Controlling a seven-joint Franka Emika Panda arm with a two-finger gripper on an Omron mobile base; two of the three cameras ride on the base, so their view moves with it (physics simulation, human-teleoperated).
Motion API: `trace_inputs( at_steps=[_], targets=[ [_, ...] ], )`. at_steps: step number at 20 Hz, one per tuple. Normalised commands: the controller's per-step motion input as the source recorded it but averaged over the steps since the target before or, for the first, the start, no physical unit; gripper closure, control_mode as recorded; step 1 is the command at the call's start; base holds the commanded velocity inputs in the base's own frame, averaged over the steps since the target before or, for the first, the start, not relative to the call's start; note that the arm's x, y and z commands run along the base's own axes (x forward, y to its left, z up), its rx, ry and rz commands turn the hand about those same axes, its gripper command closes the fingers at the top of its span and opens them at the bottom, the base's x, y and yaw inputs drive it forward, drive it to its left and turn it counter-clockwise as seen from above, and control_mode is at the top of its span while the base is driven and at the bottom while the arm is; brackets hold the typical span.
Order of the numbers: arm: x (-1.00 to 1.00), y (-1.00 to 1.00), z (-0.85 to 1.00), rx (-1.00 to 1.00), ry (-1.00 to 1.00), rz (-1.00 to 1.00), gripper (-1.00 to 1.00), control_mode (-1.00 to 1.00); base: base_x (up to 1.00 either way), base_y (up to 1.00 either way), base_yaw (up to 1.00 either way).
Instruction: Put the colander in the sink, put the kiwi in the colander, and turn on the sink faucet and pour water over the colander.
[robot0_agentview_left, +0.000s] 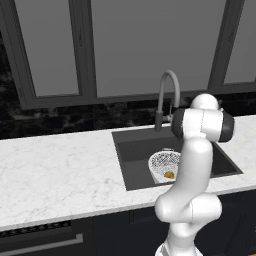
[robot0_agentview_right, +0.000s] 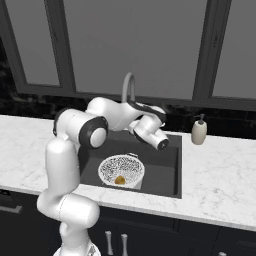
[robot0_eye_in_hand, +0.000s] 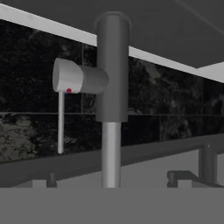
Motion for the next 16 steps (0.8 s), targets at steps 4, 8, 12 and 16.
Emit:
trace_inputs(
  at_steps=[4,8,12,16],
  targets=[
    [0.32,0.0,0.0,0.0,0.0,-0.02,-1.0,-1.0,0.0,0.0,0.0],
    [0.35,-0.03,0.0,0.0,0.0,-0.02,-1.0,-1.0,0.0,0.0,0.0],
    [0.33,-0.08,-0.08,0.0,0.0,-0.02,-1.0,-1.0,0.0,0.0,0.0],
    [0.29,-0.11,-0.19,0.0,0.0,-0.02,-1.0,-1.0,0.0,0.0,0.0]
  ],
)
